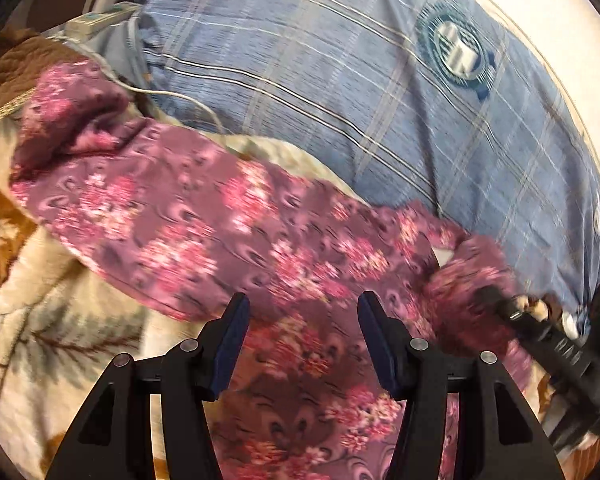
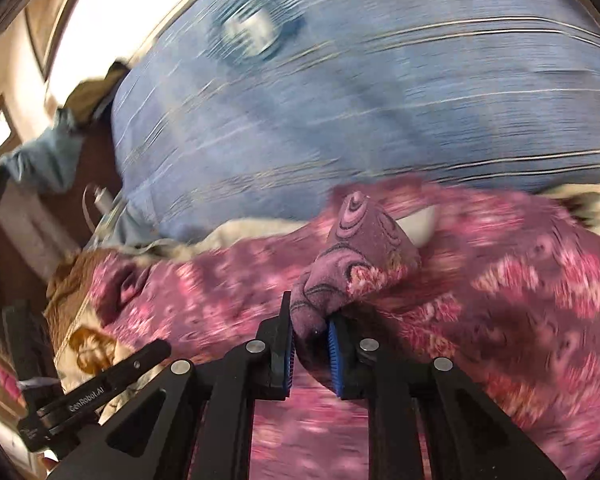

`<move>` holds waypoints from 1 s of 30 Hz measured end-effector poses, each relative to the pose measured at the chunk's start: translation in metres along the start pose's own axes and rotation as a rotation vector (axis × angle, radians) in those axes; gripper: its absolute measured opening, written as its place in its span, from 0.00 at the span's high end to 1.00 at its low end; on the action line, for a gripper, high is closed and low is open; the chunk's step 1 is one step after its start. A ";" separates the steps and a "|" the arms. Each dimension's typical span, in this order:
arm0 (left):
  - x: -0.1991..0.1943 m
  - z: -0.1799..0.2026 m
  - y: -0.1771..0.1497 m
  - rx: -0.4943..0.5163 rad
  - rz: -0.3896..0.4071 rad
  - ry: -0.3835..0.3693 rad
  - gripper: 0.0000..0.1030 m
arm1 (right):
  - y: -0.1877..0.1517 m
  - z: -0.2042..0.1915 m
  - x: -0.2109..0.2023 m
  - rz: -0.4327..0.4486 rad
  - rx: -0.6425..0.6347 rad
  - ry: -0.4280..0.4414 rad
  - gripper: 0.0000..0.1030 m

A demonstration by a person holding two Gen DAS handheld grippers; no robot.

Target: Fold small clothes

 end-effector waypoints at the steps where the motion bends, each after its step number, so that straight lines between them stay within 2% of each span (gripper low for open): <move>1: -0.002 -0.005 0.003 -0.012 0.006 0.006 0.46 | -0.008 -0.014 0.008 -0.017 -0.003 0.019 0.79; 3: -0.006 -0.017 0.010 -0.036 0.019 0.018 0.46 | -0.029 -0.040 0.026 -0.075 0.011 0.061 0.67; 7: -0.008 -0.033 0.016 -0.082 0.028 0.039 0.46 | -0.069 -0.068 0.040 -0.197 0.041 0.141 0.65; 8: -0.007 -0.035 0.016 -0.092 0.021 0.039 0.46 | -0.075 -0.072 0.037 -0.211 0.031 0.147 0.65; 10: -0.003 -0.035 0.012 -0.110 -0.002 0.029 0.46 | -0.074 -0.072 0.019 -0.185 0.025 0.170 0.66; 11: 0.000 -0.032 0.009 -0.114 -0.021 0.015 0.45 | -0.070 -0.064 0.005 -0.159 0.037 0.171 0.61; 13: 0.009 -0.019 -0.001 -0.118 -0.079 -0.034 0.42 | -0.062 -0.036 -0.024 -0.117 0.082 0.140 0.50; 18: 0.032 0.027 -0.041 -0.098 -0.271 -0.156 0.38 | -0.050 0.089 -0.108 -0.005 0.226 -0.082 0.47; 21: 0.047 0.048 -0.062 -0.083 -0.359 -0.184 0.36 | -0.057 0.150 -0.141 0.036 0.384 -0.153 0.46; 23: 0.061 0.053 -0.066 -0.094 -0.371 -0.180 0.39 | -0.061 0.178 -0.148 0.051 0.494 -0.156 0.46; 24: 0.064 0.054 -0.062 -0.099 -0.338 -0.168 0.42 | -0.061 0.187 -0.145 0.056 0.536 -0.142 0.46; 25: 0.067 0.054 -0.054 -0.098 -0.301 -0.156 0.62 | -0.059 0.195 -0.140 0.060 0.566 -0.140 0.46; 26: 0.070 0.055 -0.049 -0.098 -0.283 -0.155 0.88 | -0.057 0.205 -0.136 0.071 0.592 -0.151 0.46; 27: 0.071 0.056 -0.043 -0.107 -0.265 -0.165 0.91 | -0.054 0.211 -0.129 0.083 0.617 -0.152 0.47; 30: 0.064 0.049 -0.029 -0.133 -0.202 -0.153 0.92 | -0.039 0.225 -0.115 0.124 0.693 -0.107 0.92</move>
Point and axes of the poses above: each gripper's, at about its wrist camera, not at the fingertips, and x roughly the way its jaws point, z to its right, y to its top, the point moved 10 cm from there along x, roughly the way its jaws point, and after that the axes turned 11 degrees about z, right-handed, at the moved point
